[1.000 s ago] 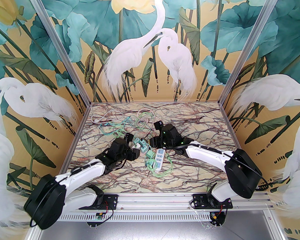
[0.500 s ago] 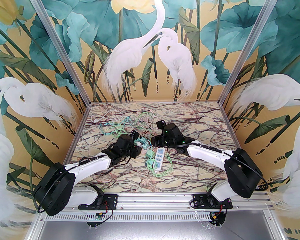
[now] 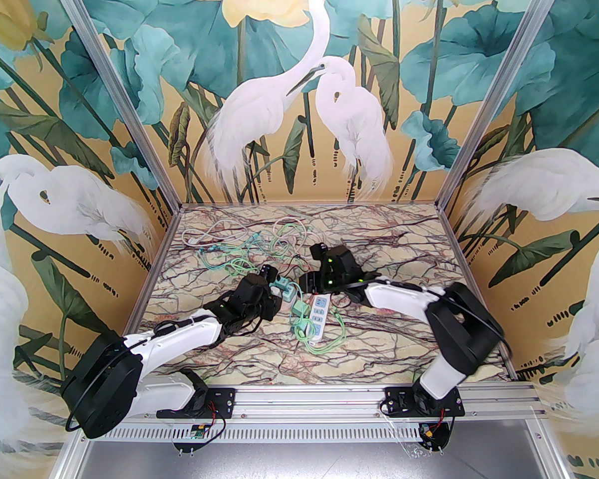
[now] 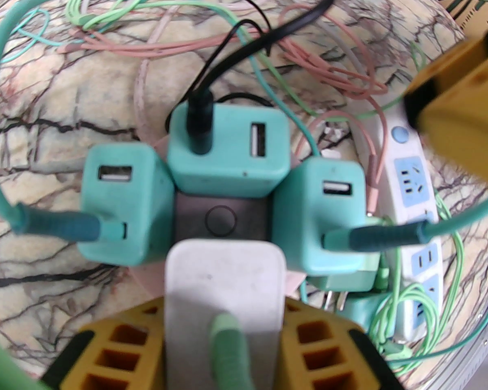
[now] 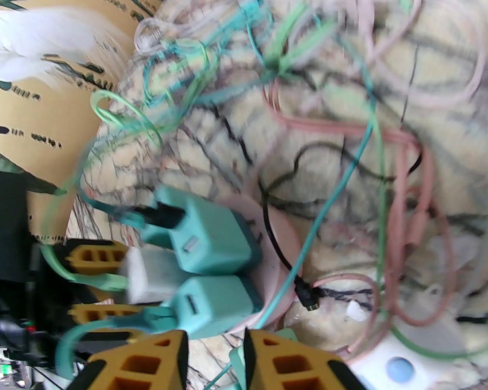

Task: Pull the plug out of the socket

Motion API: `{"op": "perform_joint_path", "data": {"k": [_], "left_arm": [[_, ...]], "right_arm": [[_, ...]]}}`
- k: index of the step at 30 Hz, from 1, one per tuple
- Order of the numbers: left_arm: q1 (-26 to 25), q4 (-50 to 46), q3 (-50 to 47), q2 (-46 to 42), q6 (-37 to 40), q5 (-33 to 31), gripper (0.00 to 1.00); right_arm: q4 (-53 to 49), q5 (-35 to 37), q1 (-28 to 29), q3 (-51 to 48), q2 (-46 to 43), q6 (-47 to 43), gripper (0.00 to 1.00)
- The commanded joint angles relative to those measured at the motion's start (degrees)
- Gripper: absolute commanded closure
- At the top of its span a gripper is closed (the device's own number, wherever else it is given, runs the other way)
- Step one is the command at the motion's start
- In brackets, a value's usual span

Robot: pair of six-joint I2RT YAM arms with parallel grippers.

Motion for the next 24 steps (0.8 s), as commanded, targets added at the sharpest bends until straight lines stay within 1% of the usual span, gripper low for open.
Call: {"op": "perform_joint_path", "data": {"k": [1, 7, 14, 18, 24], "left_arm": [[-0.1, -2.2, 0.9, -1.0, -2.4, -2.4, 0.65], [-0.1, -1.9, 1.4, 0.5, -2.7, -1.9, 0.64], [-0.6, -2.1, 1.7, 1.6, -3.1, -2.3, 0.63], [-0.7, -2.1, 2.3, 2.1, -3.7, -2.0, 0.63], [-0.7, -2.3, 3.5, 2.9, -4.1, -1.7, 0.63]], "right_arm": [[1.8, -3.8, 0.1, 2.8, 1.9, 2.9, 0.68], [3.6, -7.0, 0.0, 5.6, 6.3, 6.1, 0.63], [2.2, -8.0, 0.3, 8.3, 10.5, 6.2, 0.63], [-1.9, -6.4, 1.2, 8.8, 11.6, 3.8, 0.65], [-6.2, -1.4, 2.3, 6.4, 11.6, 0.6, 0.66]]}}
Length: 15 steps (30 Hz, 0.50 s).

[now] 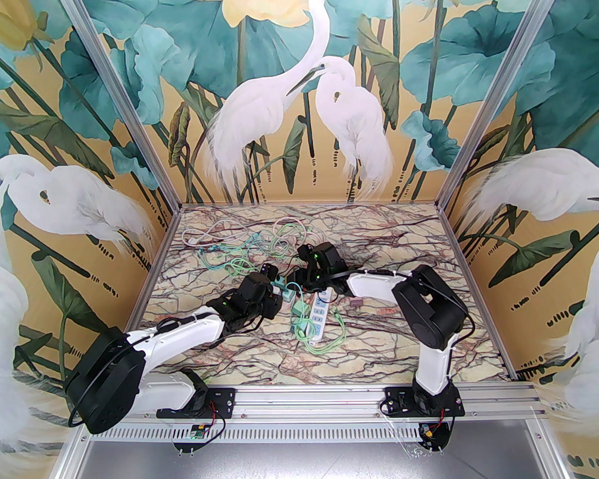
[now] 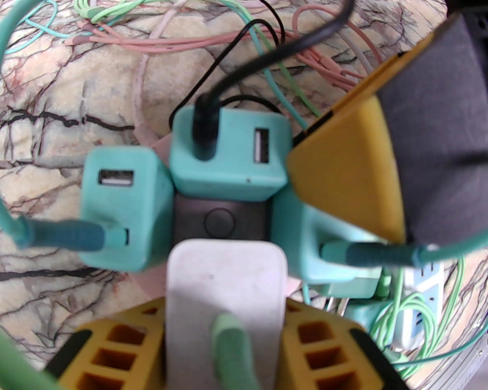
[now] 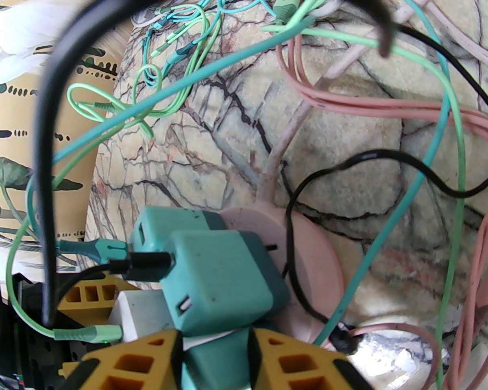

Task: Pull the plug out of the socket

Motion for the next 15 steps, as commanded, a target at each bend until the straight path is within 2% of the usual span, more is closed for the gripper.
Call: {"op": "perform_joint_path", "data": {"k": [1, 4, 7, 15], "left_arm": [[-0.1, -0.7, 1.6, 1.0, -2.7, -1.1, 0.63], [-0.1, 0.1, 1.3, -0.4, -3.1, -0.3, 0.63], [-0.1, 1.1, 0.2, -2.5, -3.1, -0.1, 0.68], [-0.1, -3.2, 2.6, -1.9, -2.9, -1.5, 0.68]], "right_arm": [[-6.9, 3.8, 1.3, -2.0, 1.6, -3.0, 0.66], [-7.4, 5.4, 1.4, -2.3, 2.3, -3.7, 0.67], [-7.6, 6.1, 1.4, -2.7, 2.8, -4.2, 0.67], [-8.5, 7.3, 1.7, -2.3, 3.5, -4.8, 0.68]]}}
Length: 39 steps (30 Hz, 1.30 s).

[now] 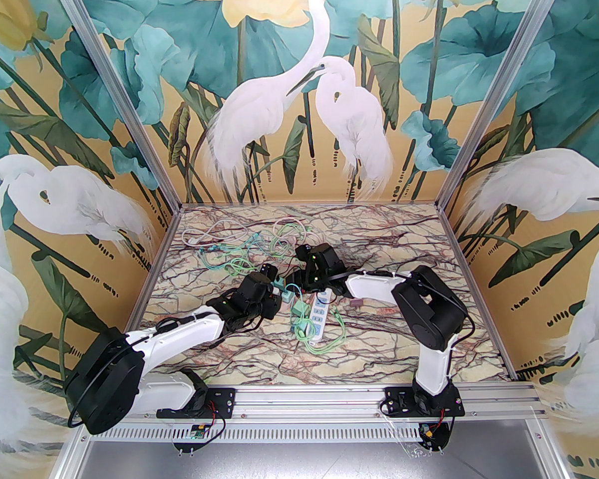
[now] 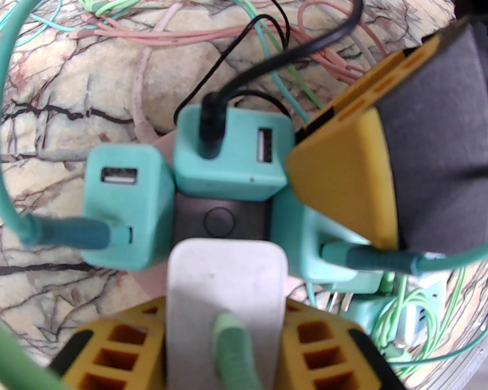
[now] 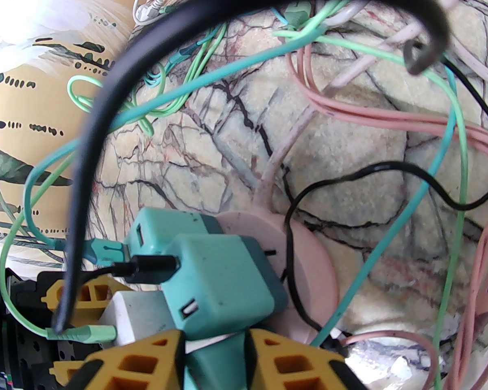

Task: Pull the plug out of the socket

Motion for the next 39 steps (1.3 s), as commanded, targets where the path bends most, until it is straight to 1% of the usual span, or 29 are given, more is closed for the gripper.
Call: {"op": "perform_joint_path", "data": {"k": [1, 5, 6, 8, 13, 18, 23, 32, 35, 39], "left_arm": [[-0.1, 0.0, 1.6, -1.6, -2.7, -0.4, 0.69], [0.0, 6.9, -3.6, -4.7, -2.9, 1.3, 0.69], [-0.1, 8.5, -4.8, -5.7, -3.1, 1.5, 0.71], [-0.1, 11.1, -8.1, -8.1, -4.2, 1.3, 0.71], [-0.9, 11.8, -11.4, -11.9, -5.5, 0.4, 0.72], [-1.0, 8.1, -7.9, -10.0, -5.8, -1.0, 0.72], [-1.0, 1.6, -0.3, -5.2, -4.2, -1.3, 0.71], [-0.9, -5.7, 7.6, 1.1, -2.6, 0.6, 0.70], [-0.9, -4.4, 6.7, 0.1, -3.1, 0.9, 0.71], [-0.9, 2.4, 1.2, -5.0, -3.8, 1.4, 0.70]], "right_arm": [[-8.8, 5.7, 0.8, -2.3, 3.5, -2.5, 0.68], [-9.7, 6.8, 0.8, -2.0, 3.8, -2.9, 0.68], [-10.0, 7.0, 0.8, -1.8, 4.0, -3.0, 0.68], [-10.5, 7.3, 0.8, -1.5, 4.3, -3.2, 0.69], [-10.8, 7.4, 0.8, -1.0, 5.2, -3.3, 0.69], [-11.0, 7.7, 1.0, -0.9, 5.2, -3.6, 0.70], [-11.9, 8.5, 1.5, -0.5, 5.3, -4.3, 0.70], [-12.8, 9.7, 1.8, 0.0, 5.7, -4.7, 0.71], [-12.9, 9.7, 1.8, 0.1, 5.6, -4.9, 0.71], [-13.2, 10.1, 1.8, 0.1, 5.6, -5.0, 0.71]]}}
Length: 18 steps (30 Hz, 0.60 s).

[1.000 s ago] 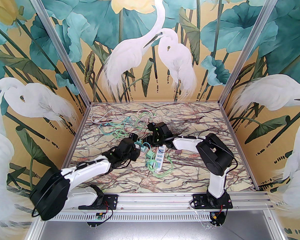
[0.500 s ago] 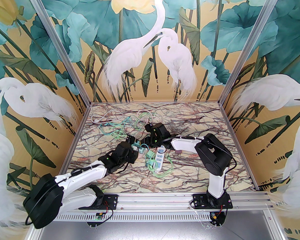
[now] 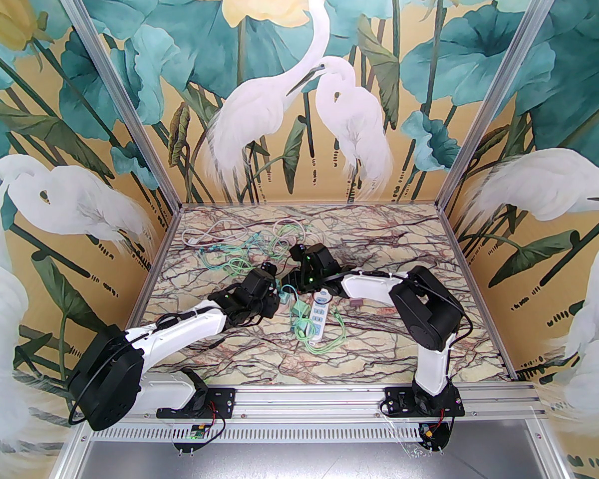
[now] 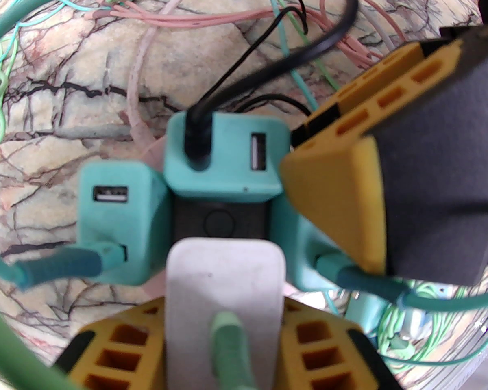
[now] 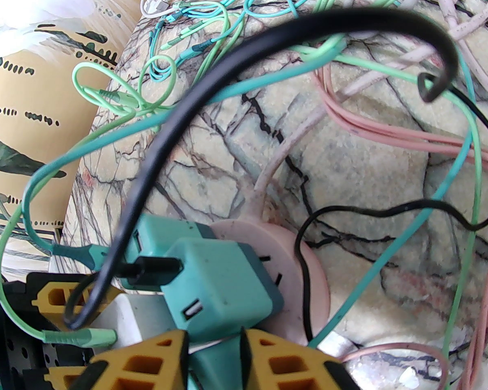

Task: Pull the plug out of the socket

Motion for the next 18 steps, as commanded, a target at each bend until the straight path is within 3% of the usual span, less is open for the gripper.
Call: {"op": "perform_joint_path", "data": {"k": [1, 8, 18], "left_arm": [[-0.3, 10.7, -3.5, -6.6, -2.1, 3.4, 0.71], [-0.3, 20.9, -14.6, -16.6, -2.9, 4.2, 0.70], [-0.3, 11.6, -5.2, -8.9, -2.1, 3.0, 0.70]], "right_arm": [[-11.1, 7.6, 0.1, -2.3, 4.8, -2.1, 0.71], [-11.1, 7.4, 0.1, -1.9, 5.2, -2.1, 0.71], [-11.5, 7.8, 0.5, -1.6, 5.7, -2.4, 0.71]]}}
